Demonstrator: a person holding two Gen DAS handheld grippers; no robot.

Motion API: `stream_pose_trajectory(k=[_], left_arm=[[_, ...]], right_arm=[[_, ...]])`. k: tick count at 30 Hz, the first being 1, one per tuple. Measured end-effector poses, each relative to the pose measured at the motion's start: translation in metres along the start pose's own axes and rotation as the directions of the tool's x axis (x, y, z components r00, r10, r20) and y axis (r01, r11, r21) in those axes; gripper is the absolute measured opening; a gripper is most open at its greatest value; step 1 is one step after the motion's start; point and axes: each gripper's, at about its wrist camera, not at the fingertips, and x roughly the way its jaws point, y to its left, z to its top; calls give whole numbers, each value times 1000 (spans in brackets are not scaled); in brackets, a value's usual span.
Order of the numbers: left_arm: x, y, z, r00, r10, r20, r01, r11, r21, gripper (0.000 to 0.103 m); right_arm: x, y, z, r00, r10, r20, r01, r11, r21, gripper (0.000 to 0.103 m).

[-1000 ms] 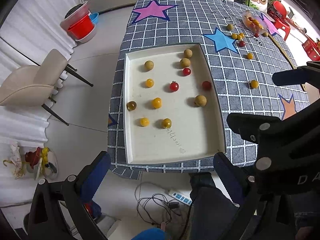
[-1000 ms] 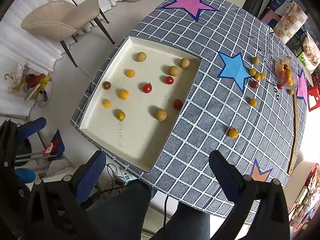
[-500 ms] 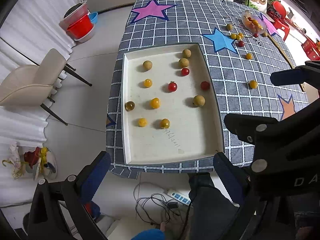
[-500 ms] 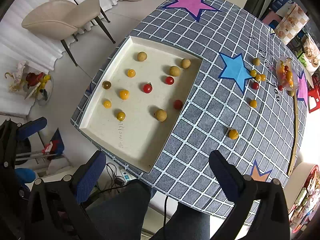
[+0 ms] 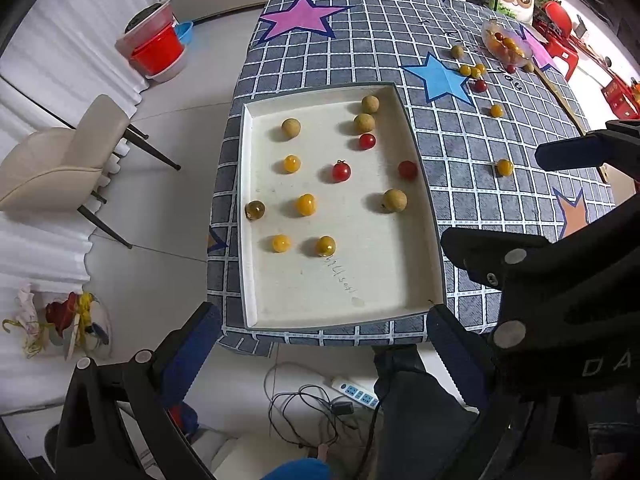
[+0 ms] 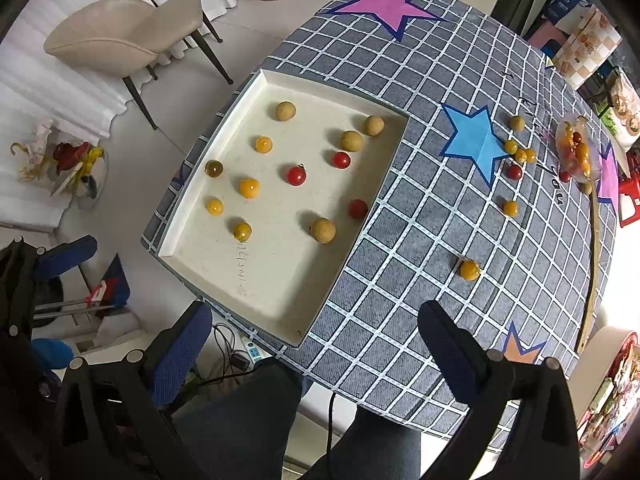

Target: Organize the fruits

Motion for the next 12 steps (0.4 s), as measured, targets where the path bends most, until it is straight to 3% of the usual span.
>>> stream_pose_trajectory(k=[12], left_arm=[[-3, 2, 4, 999, -43, 20, 44, 999, -28, 103]], right_arm=[[0, -5, 2, 1000, 4, 0, -4, 1000, 6, 103]])
